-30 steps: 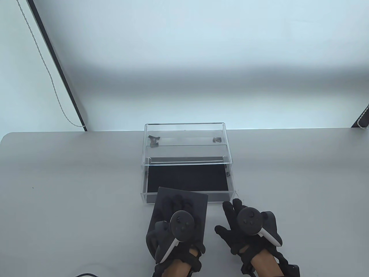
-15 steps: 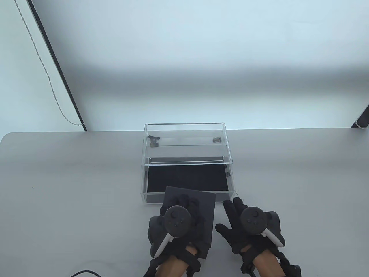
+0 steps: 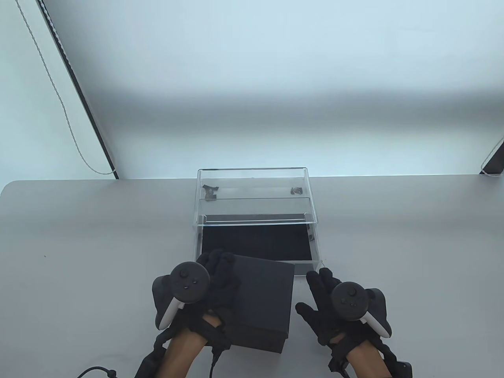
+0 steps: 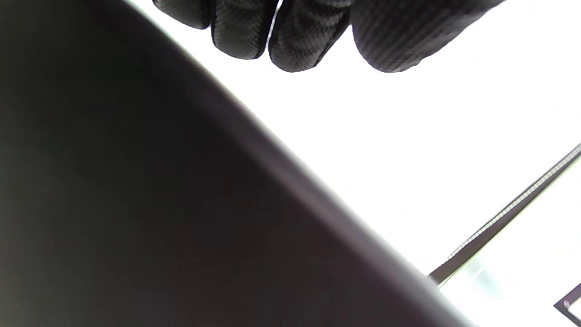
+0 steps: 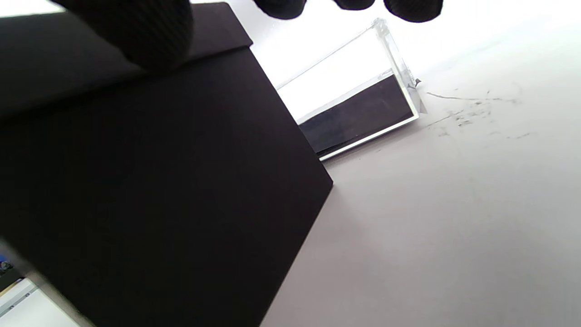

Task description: Pour number blocks into a drawer

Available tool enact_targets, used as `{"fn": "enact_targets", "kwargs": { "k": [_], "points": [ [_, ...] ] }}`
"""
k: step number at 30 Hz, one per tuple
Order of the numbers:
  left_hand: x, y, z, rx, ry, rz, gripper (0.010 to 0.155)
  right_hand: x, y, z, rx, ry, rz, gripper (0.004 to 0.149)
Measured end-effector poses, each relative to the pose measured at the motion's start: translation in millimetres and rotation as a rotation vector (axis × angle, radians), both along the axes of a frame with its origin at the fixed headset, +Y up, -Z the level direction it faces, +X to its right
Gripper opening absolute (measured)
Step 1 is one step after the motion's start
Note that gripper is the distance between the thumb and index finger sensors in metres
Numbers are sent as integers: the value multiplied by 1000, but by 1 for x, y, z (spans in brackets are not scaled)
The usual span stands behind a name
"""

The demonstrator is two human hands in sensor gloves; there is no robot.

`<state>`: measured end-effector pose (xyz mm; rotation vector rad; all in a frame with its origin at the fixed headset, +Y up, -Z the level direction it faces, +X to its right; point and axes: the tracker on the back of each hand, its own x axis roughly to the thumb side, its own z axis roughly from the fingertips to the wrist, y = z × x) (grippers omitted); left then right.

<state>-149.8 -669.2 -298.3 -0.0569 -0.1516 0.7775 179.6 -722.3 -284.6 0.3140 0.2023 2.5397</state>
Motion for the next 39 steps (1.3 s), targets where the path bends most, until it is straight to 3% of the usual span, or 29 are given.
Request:
{"fn": "enact_targets", "kwargs": {
  "k": [5,9,14,20,24,39],
  "points": [
    [-22,-21,-8,-55,16,104,70,1,7,2,26,-11,-96,76],
    [-32,-45,-13,-166,22,230,74,-4,6,4,14,-5,-185,74],
    [-33,-69,-17,-291,-14,375,78,-16,-2,4,-44,17,-234,75],
    [-29,-83,-13,-349,-12,528,79,-19,-11,3,-97,-1,-357,75],
    [-24,-88,-12,-367,-3,632,77,-20,-13,2,-124,-1,-411,76],
    [-16,-80,-4,-281,79,747,80,-25,-16,4,-165,14,-635,80]
  ]
}}
